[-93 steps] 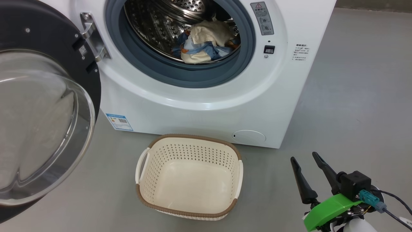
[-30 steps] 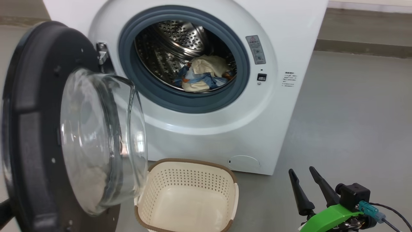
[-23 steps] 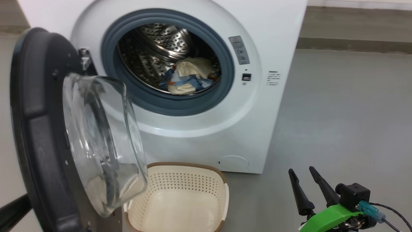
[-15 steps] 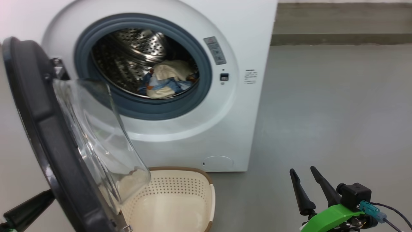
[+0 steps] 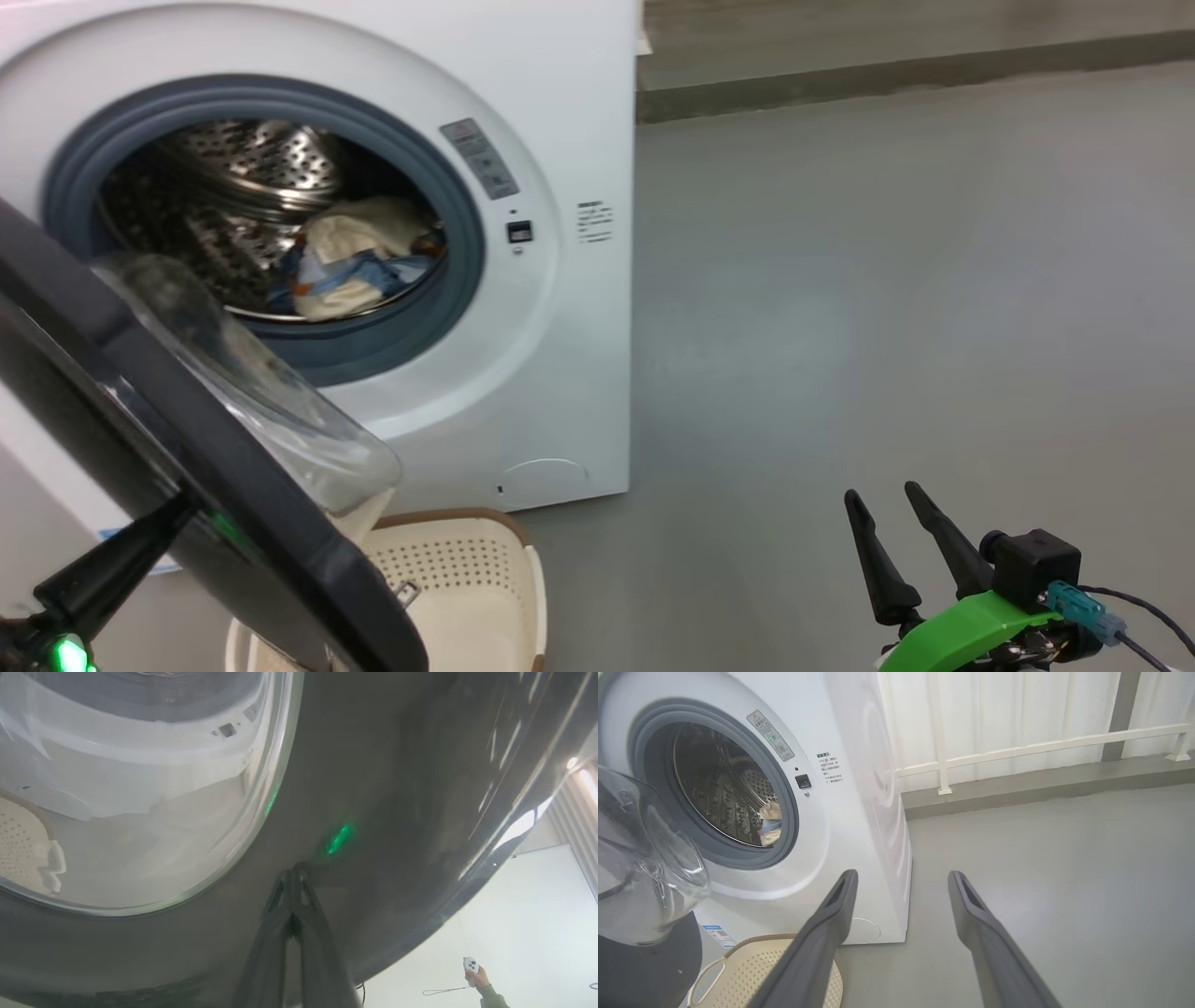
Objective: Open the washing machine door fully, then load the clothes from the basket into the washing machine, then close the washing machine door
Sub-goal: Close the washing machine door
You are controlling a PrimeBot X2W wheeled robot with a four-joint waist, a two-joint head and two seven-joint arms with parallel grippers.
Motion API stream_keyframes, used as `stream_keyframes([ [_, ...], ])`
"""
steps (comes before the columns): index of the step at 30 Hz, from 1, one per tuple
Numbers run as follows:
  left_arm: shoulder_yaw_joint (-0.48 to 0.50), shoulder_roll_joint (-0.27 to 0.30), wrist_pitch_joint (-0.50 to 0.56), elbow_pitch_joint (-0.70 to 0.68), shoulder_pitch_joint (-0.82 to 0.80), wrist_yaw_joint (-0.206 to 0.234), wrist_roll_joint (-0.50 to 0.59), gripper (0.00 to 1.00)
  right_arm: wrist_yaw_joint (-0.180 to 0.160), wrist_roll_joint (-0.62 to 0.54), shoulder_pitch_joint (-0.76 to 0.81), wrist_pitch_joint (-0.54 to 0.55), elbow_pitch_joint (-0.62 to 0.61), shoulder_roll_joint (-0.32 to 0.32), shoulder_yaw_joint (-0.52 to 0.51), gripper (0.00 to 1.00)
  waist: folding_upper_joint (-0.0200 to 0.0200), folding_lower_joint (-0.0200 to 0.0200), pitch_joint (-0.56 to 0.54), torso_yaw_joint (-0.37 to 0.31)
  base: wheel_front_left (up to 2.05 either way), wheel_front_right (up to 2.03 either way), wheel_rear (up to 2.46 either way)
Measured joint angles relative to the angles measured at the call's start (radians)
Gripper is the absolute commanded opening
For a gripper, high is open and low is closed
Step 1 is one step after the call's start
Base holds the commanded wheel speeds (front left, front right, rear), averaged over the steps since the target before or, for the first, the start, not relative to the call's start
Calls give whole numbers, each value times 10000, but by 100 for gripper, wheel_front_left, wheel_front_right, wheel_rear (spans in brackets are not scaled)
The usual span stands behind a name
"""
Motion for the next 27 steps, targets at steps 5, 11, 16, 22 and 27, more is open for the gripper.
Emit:
stream_keyframes([
  [5,-29,-40,-222,104,-74,-155,265,0,0,0,-1,0,-4,-23,38,100,0,0,34,-519,0,0,0],
  [11,-27,-188,-619,311,-311,-291,447,0,0,0,-1,0,-2,-33,52,100,0,0,94,-917,0,0,0],
  [16,-88,-318,-815,449,-546,-451,696,0,0,12,-1,0,-2,-33,33,100,1,0,91,-926,0,0,0],
  [22,-150,-447,-957,662,-743,-612,711,0,0,12,-1,0,-2,-19,8,100,0,0,82,-722,0,0,0],
  [27,-190,-499,-1062,780,-875,-644,834,0,0,10,0,0,-2,-12,-12,100,0,0,72,-473,0,0,0],
])
